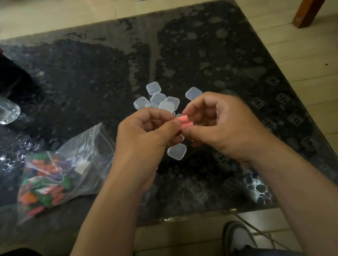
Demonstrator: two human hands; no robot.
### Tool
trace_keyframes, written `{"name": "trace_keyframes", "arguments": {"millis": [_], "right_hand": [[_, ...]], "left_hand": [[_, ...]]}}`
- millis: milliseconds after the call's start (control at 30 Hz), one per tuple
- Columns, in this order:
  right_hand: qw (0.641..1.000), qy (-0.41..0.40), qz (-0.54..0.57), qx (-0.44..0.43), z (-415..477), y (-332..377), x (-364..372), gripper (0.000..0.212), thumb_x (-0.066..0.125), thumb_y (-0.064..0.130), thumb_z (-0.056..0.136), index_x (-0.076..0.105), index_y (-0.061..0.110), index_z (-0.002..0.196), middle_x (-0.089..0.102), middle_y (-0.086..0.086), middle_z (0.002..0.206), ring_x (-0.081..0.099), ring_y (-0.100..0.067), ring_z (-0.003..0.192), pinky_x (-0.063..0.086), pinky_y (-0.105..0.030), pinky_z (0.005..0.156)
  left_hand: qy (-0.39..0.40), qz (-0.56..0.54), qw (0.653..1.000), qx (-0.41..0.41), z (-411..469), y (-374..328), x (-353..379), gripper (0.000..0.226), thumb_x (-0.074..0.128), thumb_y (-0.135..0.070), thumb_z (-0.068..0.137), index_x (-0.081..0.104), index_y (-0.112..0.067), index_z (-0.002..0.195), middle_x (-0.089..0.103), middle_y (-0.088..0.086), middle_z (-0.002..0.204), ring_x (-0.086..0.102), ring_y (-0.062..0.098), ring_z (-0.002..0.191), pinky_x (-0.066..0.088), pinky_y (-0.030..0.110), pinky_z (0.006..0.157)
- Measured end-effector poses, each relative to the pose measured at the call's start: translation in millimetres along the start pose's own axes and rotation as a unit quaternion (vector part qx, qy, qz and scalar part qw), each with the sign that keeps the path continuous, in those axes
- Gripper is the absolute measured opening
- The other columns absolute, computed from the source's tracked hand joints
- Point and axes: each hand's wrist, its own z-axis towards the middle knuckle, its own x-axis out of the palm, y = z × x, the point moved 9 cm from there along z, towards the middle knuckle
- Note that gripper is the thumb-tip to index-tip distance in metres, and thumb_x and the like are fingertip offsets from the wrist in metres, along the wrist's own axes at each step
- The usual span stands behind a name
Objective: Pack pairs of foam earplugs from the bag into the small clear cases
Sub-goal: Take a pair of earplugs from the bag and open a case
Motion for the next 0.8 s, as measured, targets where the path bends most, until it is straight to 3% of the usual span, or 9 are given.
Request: {"name": "trace_keyframes", "arguments": {"millis": [100,233,467,700,800], "right_hand": [[1.0,-0.022,-0.016,0.001,1,1,-2,0.02,0.084,0.01,0.081,0.069,0.018,0.091,0.074,-0.005,0.088,0.073,-0.025,0.085,0.064,-0.047,0.075],[0.999,-0.048,-0.012,-0.003,3,2,0,0.013,0.081,0.005,0.082,0.072,0.012,0.084,0.072,-0.007,0.077,0.072,-0.032,0.078,0.063,-0.053,0.074],[1.0,-0.015,0.01,0.015,8,2,18,0.025,0.071,-0.008,0.085,0.074,0.017,0.084,0.075,-0.011,0.086,0.076,-0.024,0.076,0.065,-0.04,0.072],[0.998,0.027,0.044,0.038,10,-3,30,0.025,0.078,-0.001,0.083,0.072,0.013,0.103,0.073,-0.015,0.09,0.075,-0.024,0.079,0.059,-0.033,0.065],[0.997,0.046,0.05,0.038,10,0,35,0.023,0.076,0.0,0.086,0.075,0.01,0.107,0.074,-0.018,0.092,0.076,-0.025,0.082,0.061,-0.031,0.069]], "left_hand": [[-0.03,-0.013,0.999,0.004,1,0,-10,0.014,0.073,0.005,0.087,0.069,-0.007,0.082,0.076,0.018,0.087,0.073,0.028,0.078,0.06,0.039,0.077],[-0.036,-0.052,0.998,-0.011,-2,-2,-20,0.013,0.071,0.01,0.086,0.067,-0.003,0.086,0.073,0.023,0.09,0.076,0.034,0.087,0.063,0.039,0.08],[0.003,-0.025,1.0,-0.012,-4,-1,-24,0.013,0.068,0.01,0.089,0.073,0.0,0.098,0.074,0.027,0.098,0.076,0.04,0.092,0.064,0.045,0.083],[-0.014,-0.001,1.0,0.005,-4,-6,-31,0.016,0.074,0.004,0.087,0.07,-0.004,0.1,0.079,0.013,0.087,0.078,0.027,0.079,0.064,0.036,0.076],[-0.028,0.063,0.997,0.021,-6,-12,-33,0.014,0.08,-0.002,0.084,0.07,-0.007,0.094,0.078,0.006,0.081,0.078,0.02,0.072,0.066,0.041,0.073]]}}
